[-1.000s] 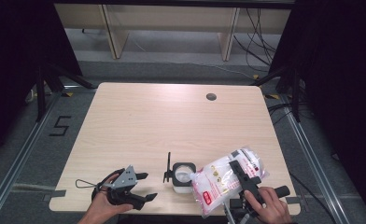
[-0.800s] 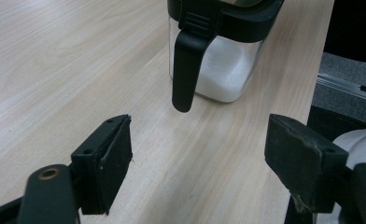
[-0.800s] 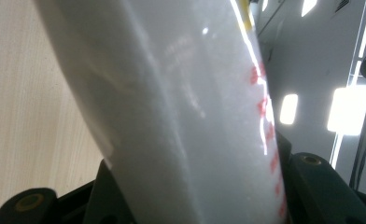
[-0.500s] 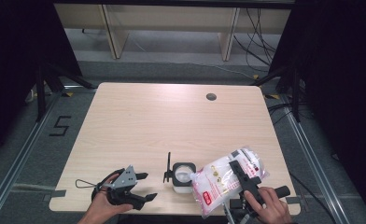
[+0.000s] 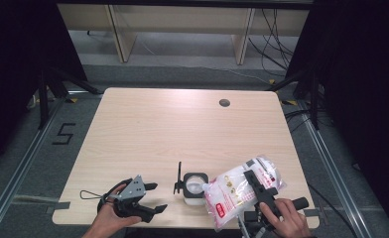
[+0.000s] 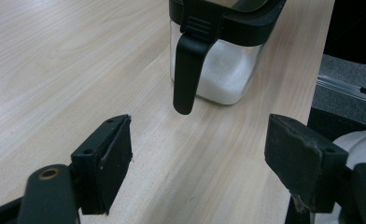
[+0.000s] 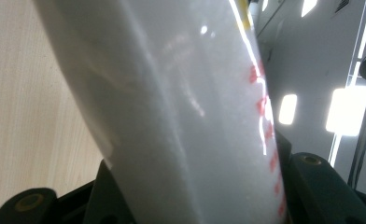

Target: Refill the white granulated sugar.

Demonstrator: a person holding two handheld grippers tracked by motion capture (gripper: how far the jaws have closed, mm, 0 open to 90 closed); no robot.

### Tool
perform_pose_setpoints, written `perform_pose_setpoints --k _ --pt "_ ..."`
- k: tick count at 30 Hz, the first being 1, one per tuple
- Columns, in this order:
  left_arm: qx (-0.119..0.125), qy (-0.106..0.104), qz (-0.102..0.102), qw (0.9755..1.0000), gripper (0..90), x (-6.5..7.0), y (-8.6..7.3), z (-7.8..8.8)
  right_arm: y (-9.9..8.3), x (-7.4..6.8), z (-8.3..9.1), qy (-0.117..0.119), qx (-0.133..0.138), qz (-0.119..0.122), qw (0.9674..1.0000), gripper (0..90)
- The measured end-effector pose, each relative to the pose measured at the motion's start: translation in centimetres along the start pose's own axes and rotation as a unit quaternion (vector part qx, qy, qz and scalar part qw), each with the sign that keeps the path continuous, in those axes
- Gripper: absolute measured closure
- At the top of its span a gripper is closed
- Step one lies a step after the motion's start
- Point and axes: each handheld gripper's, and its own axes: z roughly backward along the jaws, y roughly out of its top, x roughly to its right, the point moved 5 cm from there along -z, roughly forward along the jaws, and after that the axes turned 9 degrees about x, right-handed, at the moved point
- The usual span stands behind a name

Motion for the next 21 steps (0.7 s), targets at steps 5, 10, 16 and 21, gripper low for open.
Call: perform_pose_setpoints --k 5,10,16,21 --pt "0.003 0.001 -0.008 1.0 22.8 -0.15 0.01 0.01 -0.03 0.1 -0.16 -0.004 0.008 0.012 0.9999 54.3" --pt "-0.002 0.002 -0.003 1.0 22.8 -0.07 -0.03 0.04 -0.06 0.14 -0.16 -0.008 0.007 0.012 0.9999 54.3" --pt "-0.004 0.002 -0.006 1.0 22.8 -0.12 -0.04 0.05 -0.1 0.34 -0.05 -0.008 0.006 0.018 0.9998 54.3" --pt "-0.012 0.002 -0.015 0.9998 22.8 -0.3 -0.1 0.14 -0.13 0.33 -0.07 -0.009 0.006 0.019 0.9998 54.4"
